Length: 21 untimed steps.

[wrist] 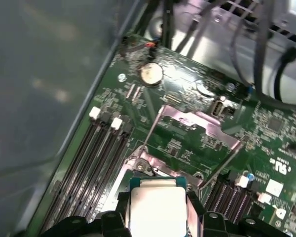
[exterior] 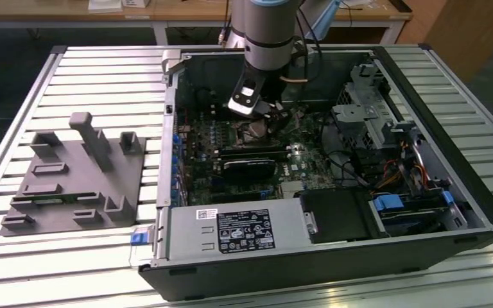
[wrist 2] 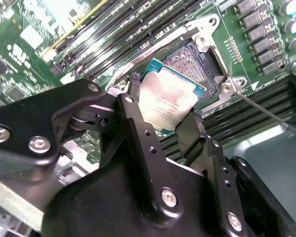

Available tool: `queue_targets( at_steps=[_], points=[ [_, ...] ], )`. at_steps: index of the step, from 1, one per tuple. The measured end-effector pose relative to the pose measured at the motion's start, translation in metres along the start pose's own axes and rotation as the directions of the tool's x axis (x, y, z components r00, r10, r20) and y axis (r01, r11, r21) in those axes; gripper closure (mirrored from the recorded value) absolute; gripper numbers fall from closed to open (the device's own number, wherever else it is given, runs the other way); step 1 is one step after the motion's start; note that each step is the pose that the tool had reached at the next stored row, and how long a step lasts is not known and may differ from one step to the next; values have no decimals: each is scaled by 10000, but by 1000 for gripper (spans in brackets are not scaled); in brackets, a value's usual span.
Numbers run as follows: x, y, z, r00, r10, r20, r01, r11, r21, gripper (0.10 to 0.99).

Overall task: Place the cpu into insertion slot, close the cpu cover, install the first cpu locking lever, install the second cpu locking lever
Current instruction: 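Place the cpu into insertion slot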

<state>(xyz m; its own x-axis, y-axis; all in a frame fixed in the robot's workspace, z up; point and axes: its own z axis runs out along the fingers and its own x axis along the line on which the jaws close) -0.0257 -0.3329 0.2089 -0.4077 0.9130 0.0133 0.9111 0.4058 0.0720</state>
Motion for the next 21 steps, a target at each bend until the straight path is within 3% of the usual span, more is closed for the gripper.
queue_targets(
  at_steps=[3,7,15,18,21],
  points=[
    [0,0,6,9985,540,39,-540,9985,-8,545],
    [0,-1,14,9922,1243,88,-1243,9922,-22,545],
    [44,10,23,9839,1783,126,-1783,9840,-37,545],
    [44,9,27,9745,2239,158,-2239,9746,-48,545],
    [44,8,33,9614,2745,193,-2744,9616,-64,545]
  ],
)
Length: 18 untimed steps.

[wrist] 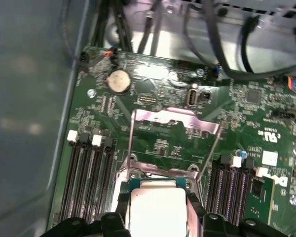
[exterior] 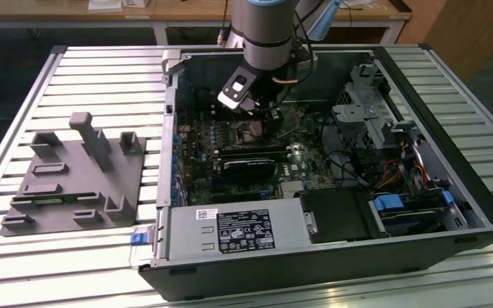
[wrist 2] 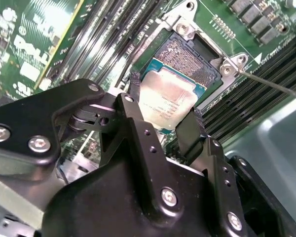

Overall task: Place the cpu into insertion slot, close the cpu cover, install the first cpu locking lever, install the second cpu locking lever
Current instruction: 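Place the cpu into insertion slot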

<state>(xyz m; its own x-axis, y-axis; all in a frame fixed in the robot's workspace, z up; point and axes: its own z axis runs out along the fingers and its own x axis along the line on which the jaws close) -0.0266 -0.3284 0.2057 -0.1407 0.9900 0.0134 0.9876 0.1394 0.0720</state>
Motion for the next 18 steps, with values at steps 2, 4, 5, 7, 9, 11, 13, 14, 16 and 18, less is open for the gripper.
queue_targets(
  at_steps=[2,4,5,7,9,11,13,14,16,18],
  points=[
    [0,-1,4,9995,328,23,-328,9995,-5,545],
    [1,-9,6,9983,584,42,-584,9983,-9,545],
    [3,-17,8,9976,689,49,-689,9976,-11,545],
    [10,-43,10,9963,852,61,-852,9964,-14,545],
    [17,-67,14,9949,1003,71,-1003,9950,-18,545],
    [23,-81,21,9929,1184,84,-1184,9930,-22,545],
    [26,-90,32,9904,1382,98,-1382,9904,-26,545],
    [27,-95,37,9891,1471,105,-1471,9891,-28,545],
    [31,-104,48,9869,1608,115,-1608,9870,-31,545],
    [36,-111,58,9866,1627,116,-1627,9867,-32,545]
  ],
)
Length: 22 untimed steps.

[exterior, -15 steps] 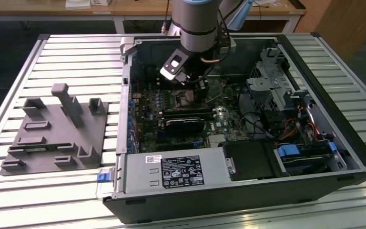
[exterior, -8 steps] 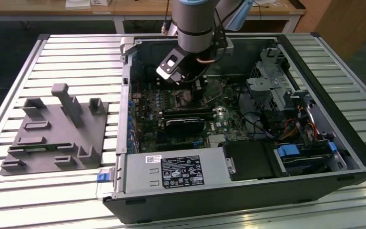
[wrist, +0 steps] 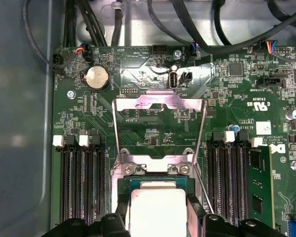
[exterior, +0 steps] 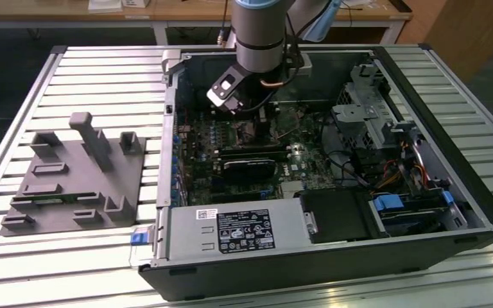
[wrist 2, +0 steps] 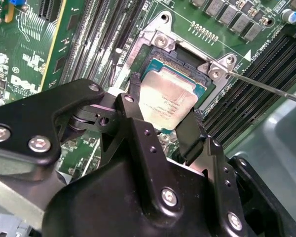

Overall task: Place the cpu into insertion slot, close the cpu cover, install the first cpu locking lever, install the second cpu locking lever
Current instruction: 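Place the cpu into insertion slot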

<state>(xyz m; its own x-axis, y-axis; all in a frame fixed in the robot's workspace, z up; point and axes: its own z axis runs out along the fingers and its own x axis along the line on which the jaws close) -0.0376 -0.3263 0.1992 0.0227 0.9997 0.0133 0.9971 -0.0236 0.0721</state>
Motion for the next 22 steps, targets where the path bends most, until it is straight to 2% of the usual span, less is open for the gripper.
queue_targets(
  at_steps=[12,22],
  points=[
    [14,-26,46,9993,-386,-29,386,9993,4,545],
    [13,-40,58,9995,-300,-20,300,9995,5,545]
  ],
)
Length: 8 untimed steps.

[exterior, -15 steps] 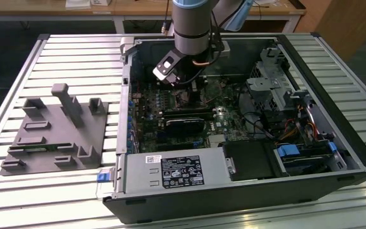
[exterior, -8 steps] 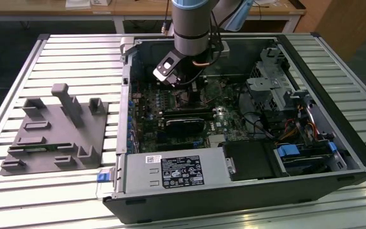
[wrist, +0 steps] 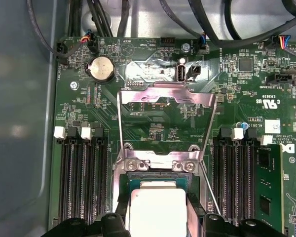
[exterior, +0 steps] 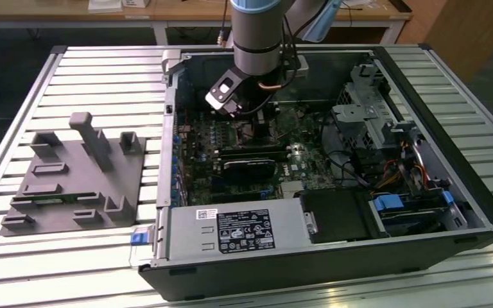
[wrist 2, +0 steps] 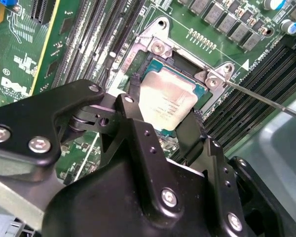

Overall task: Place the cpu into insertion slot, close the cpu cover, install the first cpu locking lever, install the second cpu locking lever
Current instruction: 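Place the cpu into insertion slot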

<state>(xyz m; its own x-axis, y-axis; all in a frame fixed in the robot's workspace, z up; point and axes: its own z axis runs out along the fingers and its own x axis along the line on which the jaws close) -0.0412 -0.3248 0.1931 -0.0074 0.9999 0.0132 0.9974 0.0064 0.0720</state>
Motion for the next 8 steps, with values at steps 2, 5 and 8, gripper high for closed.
queue_targets(
  at_steps=[2,5,8],
  points=[
    [0,0,1,10000,19,2,-19,10000,0,545],
    [0,0,1,10000,20,1,-20,10000,-1,545],
    [0,0,2,10000,21,0,-21,10000,-2,545]
  ],
)
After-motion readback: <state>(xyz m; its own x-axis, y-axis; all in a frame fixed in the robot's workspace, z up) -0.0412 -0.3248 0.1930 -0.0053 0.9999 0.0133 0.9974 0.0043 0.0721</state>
